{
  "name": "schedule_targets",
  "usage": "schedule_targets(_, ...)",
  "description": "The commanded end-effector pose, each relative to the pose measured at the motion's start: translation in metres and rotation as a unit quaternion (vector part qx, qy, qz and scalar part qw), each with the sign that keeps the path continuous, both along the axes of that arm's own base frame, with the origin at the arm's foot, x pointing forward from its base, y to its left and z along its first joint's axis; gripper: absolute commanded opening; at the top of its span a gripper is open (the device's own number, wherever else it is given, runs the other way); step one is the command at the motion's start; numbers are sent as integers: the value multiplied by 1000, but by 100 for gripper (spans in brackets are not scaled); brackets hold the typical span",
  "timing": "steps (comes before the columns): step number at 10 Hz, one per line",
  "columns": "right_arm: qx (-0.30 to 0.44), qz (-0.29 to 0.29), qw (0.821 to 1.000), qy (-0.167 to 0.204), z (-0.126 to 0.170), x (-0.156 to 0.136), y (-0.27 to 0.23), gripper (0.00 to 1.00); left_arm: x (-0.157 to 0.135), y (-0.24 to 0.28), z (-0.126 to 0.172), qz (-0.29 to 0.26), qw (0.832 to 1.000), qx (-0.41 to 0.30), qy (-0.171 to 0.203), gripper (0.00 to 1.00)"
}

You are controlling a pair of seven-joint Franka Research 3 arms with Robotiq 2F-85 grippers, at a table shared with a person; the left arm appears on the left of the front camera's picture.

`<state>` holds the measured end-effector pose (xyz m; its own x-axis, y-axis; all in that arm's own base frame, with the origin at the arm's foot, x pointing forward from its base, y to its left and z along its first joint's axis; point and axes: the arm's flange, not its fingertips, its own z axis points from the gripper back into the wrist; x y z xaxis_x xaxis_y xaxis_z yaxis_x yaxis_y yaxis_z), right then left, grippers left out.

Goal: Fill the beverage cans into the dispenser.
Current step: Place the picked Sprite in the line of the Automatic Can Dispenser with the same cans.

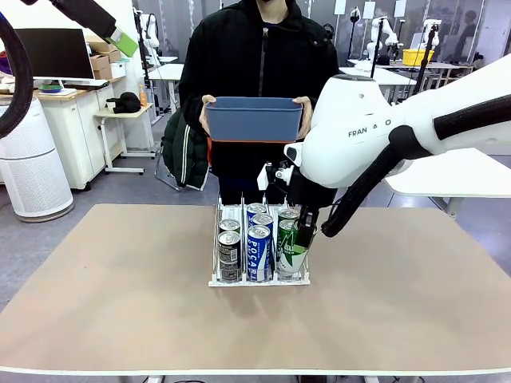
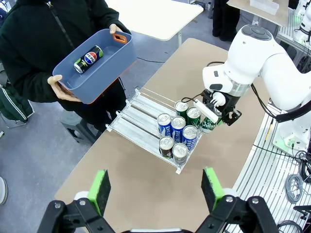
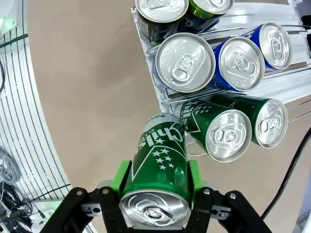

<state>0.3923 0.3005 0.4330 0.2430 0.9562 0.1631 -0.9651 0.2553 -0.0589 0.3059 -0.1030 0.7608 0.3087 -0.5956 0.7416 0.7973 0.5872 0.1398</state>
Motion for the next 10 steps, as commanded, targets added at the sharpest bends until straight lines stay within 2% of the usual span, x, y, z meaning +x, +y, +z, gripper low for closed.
schedule_targets(1, -6, -28, 999, -45, -7, 20, 10, 58, 0, 0, 0, 1, 1000, -8, 3, 100)
schedule_targets(4, -12, -46, 997, -65, -13, 33, 12, 58, 0, 0, 0, 1, 1000, -8, 3, 100)
schedule_targets(8, 0, -43, 998, -54, -22, 43, 17, 58, 0, 0, 0, 1, 1000, -8, 3, 100)
schedule_targets(10, 20, -46, 997, -66, -15, 47, 14, 58, 0, 0, 0, 1, 1000, -8, 3, 100)
